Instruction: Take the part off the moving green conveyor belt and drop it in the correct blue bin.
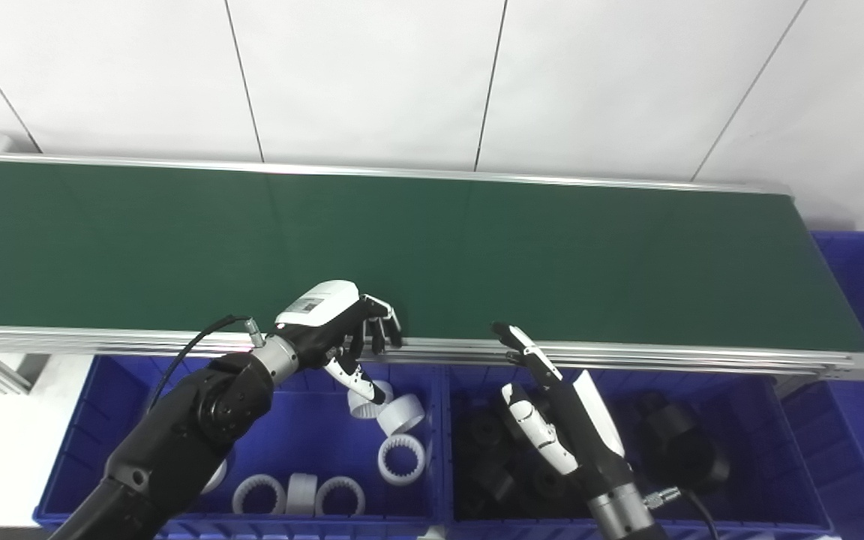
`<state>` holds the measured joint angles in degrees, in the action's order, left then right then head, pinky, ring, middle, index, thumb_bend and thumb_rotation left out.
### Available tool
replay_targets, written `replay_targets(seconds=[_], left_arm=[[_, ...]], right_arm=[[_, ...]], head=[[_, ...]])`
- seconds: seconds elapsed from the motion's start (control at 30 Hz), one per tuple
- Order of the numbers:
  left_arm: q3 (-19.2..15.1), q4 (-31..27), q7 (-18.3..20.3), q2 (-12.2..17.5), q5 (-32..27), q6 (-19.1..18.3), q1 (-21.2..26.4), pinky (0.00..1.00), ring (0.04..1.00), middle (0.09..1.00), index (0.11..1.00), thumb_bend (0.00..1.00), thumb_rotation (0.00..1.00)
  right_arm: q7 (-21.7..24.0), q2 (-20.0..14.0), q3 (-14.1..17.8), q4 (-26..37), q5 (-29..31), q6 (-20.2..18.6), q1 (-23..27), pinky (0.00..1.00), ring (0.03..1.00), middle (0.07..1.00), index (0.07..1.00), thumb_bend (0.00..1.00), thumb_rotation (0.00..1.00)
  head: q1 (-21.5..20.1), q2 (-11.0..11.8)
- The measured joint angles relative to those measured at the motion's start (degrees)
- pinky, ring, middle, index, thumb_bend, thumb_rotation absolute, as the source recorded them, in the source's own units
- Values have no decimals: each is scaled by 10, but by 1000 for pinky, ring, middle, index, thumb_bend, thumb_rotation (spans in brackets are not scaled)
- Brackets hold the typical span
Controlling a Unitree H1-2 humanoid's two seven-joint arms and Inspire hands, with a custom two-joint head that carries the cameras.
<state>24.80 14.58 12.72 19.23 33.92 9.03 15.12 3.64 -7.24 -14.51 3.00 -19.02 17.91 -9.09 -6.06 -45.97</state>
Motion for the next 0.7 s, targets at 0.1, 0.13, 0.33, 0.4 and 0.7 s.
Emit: replay_targets(seconds=[0.1, 0.13, 0.33, 0.4, 0.7], left_arm=[[-1, -5, 9, 6, -13, 7, -1, 640, 746, 767, 711, 735, 1], [-2, -10, 13, 9, -20, 9, -3, 603, 712, 750, 701, 701, 0], [-40, -42, 64, 15, -182, 44, -62, 514, 603, 664, 644, 597, 1], [-46, -61, 69, 3, -218, 61, -101, 488, 569, 634, 621, 576, 2], [-124, -175, 39, -24, -264, 109, -185, 503, 569, 612, 497, 497, 75]], right_arm=[[0, 3, 0, 0, 0, 0, 0, 866, 917, 936, 912, 366, 982], [0, 3, 0, 0, 0, 0, 0, 866, 918, 938, 914, 360, 979], [0, 6, 0, -1, -1, 0, 0, 869, 918, 940, 915, 357, 974], [-1, 8, 0, -1, -3, 0, 0, 867, 917, 939, 915, 359, 982], [-2, 18, 0, -7, -13, -1, 0, 873, 917, 940, 912, 373, 991]], head=[[-5, -1], [-7, -1], [-16, -2], [-21, -1], [-46, -5]])
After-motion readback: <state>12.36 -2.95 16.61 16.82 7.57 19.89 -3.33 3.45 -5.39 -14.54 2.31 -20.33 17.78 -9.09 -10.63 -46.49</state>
